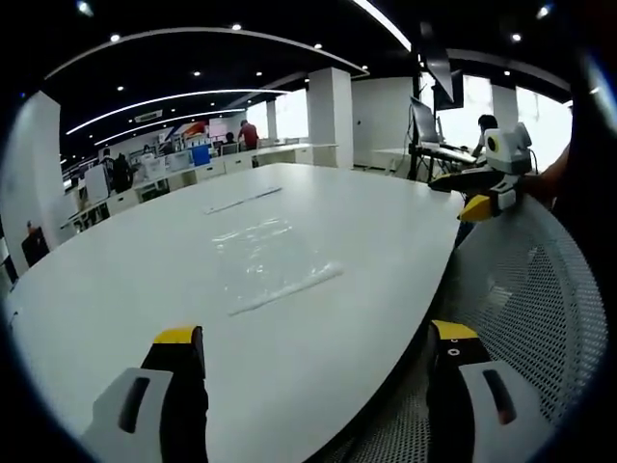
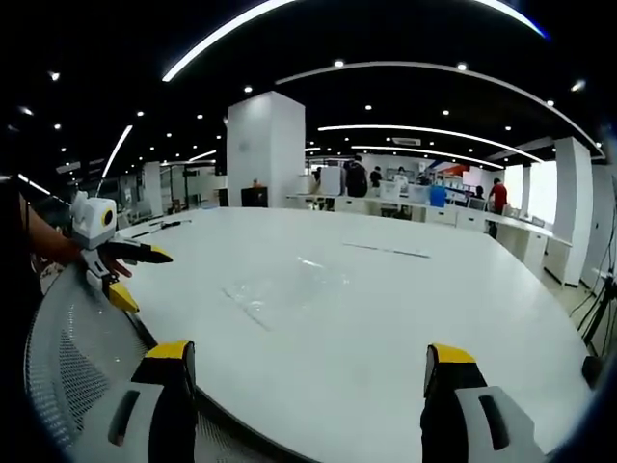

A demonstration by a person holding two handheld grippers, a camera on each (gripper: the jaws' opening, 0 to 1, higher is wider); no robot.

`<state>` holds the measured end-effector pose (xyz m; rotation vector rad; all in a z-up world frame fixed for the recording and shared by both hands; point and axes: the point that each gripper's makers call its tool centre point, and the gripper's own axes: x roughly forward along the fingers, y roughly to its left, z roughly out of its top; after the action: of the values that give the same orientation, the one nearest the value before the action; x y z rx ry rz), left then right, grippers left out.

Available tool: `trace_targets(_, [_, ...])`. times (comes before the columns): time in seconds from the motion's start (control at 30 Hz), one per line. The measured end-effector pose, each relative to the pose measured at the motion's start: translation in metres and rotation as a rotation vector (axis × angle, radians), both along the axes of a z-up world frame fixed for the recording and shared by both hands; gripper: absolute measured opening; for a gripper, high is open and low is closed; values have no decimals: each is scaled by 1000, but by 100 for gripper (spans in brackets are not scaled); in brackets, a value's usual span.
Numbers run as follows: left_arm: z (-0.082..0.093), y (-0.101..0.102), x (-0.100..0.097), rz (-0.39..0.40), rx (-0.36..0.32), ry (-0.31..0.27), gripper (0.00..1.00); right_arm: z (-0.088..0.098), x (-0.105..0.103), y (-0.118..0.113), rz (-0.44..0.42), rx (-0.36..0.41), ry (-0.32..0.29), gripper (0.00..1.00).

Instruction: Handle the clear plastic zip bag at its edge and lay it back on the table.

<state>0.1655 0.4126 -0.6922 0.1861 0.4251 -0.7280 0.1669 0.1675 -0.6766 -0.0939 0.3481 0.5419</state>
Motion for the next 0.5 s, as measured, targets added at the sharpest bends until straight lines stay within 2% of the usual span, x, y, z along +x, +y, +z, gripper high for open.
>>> trace_targets(0.5, [-2, 3, 1, 3, 0, 1, 96, 0, 0, -1, 2, -1, -2, 100])
